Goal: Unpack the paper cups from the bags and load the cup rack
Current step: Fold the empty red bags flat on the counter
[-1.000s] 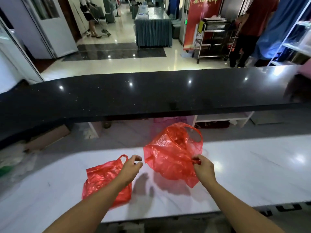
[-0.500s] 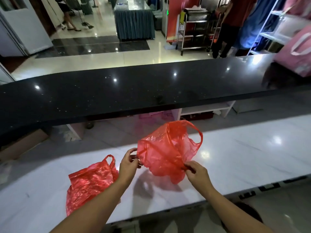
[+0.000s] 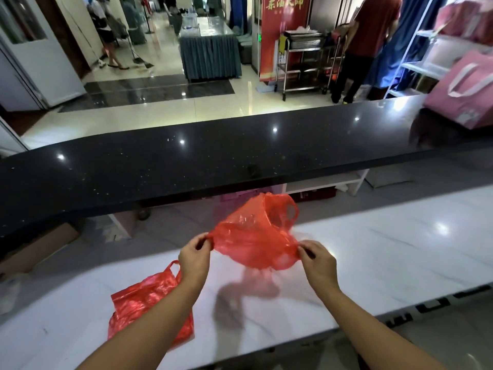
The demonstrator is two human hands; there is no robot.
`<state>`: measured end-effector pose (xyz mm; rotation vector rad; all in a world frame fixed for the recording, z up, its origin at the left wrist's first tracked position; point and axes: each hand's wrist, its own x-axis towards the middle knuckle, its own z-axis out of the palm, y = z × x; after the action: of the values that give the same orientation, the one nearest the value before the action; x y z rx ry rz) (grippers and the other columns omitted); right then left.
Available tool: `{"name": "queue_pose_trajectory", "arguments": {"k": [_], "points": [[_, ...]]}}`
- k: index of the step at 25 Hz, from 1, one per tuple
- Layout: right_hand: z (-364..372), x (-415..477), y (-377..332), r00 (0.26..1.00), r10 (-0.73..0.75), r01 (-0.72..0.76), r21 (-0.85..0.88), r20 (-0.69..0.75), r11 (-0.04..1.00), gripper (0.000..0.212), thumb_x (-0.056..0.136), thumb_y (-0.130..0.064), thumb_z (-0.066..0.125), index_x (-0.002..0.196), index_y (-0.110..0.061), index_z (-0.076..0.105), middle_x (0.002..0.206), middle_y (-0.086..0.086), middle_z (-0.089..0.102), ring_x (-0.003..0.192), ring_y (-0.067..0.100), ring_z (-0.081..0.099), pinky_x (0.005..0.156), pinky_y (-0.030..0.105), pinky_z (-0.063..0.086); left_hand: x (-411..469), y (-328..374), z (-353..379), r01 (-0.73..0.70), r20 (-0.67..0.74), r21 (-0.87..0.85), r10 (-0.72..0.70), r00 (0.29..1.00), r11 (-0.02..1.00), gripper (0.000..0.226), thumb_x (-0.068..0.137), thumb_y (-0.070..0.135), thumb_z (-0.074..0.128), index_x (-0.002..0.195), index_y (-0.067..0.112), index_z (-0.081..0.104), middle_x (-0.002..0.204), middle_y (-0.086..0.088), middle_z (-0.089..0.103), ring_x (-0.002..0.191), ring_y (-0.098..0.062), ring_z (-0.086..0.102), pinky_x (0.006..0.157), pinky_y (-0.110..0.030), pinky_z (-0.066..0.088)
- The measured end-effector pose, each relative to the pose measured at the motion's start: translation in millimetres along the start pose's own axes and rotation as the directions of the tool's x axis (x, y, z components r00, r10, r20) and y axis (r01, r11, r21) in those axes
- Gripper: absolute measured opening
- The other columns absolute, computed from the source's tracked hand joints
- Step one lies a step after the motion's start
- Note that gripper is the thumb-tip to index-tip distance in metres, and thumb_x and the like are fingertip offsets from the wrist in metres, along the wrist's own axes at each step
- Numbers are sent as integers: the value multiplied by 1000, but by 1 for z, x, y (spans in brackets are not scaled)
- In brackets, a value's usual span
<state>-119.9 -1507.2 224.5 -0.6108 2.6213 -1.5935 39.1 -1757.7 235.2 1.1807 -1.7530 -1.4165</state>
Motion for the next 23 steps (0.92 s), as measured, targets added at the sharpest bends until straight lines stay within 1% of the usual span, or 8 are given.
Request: {"name": "queue_pose_trajectory", "arguments": {"k": [2, 4, 7, 9, 13, 16, 20, 23], "points": [[1, 8, -7, 998, 34, -31, 61, -56, 998, 18, 89, 1, 68, 100, -12, 72, 99, -4, 68, 89, 0, 64, 78, 3, 45, 1, 8, -8, -29, -99, 1, 29, 995, 1000, 19, 92, 13, 64, 100, 23, 78, 89, 9, 76, 86, -10, 70, 78, -24, 52], [4, 8, -7, 988, 153, -153, 87, 14, 984, 22, 90, 0, 65, 106, -15, 70, 99, -3, 69, 90, 3, 65, 74, 2, 45, -5, 3, -16, -47, -54, 83, 51, 997, 995, 19, 93, 14, 65, 103, 24, 77, 90, 9, 74, 84, -5, 66, 73, -17, 47], [12, -7, 17, 969, 161, -143, -101, 190, 984, 27, 89, 4, 61, 104, -16, 71, 100, -1, 68, 92, 12, 65, 78, 9, 47, -18, -31, -26, -106, 130, 308, 68, 989, 945, 26, 92, 10, 64, 99, 31, 79, 78, 18, 72, 67, 6, 61, 60, -9, 41], [13, -20, 31, 936, 159, -79, -252, 315, 965, 33, 89, 5, 56, 110, -16, 70, 101, 0, 68, 88, 14, 63, 80, 17, 51, -22, -52, -34, -109, 208, 383, 29, 978, 917, 27, 92, 6, 64, 99, 28, 79, 76, 23, 68, 70, 12, 62, 60, -4, 40], [10, -38, 37, 814, 234, -83, -291, 532, 953, 36, 95, -13, 57, 124, -33, 49, 94, -7, 61, 80, 8, 61, 60, 14, 46, -36, -68, -43, -165, 360, 443, -6, 933, 881, 30, 93, 2, 58, 117, 20, 56, 92, 8, 66, 81, -9, 67, 65, -14, 48], [12, -33, 39, 862, 264, -172, -240, 434, 955, 24, 96, -35, 59, 119, -30, 58, 106, -5, 63, 87, 8, 62, 70, 20, 53, -41, -65, -48, -185, 419, 369, 14, 908, 911, 37, 88, -7, 53, 111, 21, 47, 95, 2, 61, 81, -16, 63, 67, -22, 48], [11, -19, 43, 858, 334, -307, -130, 390, 943, 41, 92, -29, 63, 132, -26, 57, 128, -7, 58, 109, 17, 62, 95, 36, 53, -37, -60, -50, 102, 394, 175, -165, 904, 979, 40, 72, 16, 48, 111, 24, 55, 105, -7, 66, 83, -23, 60, 67, -34, 48], [14, -12, 44, 818, 457, -417, -189, 349, 889, 41, 95, -36, 60, 133, -21, 55, 116, 2, 66, 94, 20, 66, 73, 28, 52, -30, -54, -47, 356, 357, 27, -342, 870, 934, 30, 91, 27, 50, 110, 9, 65, 102, -14, 69, 75, -25, 60, 63, -36, 51]]}}
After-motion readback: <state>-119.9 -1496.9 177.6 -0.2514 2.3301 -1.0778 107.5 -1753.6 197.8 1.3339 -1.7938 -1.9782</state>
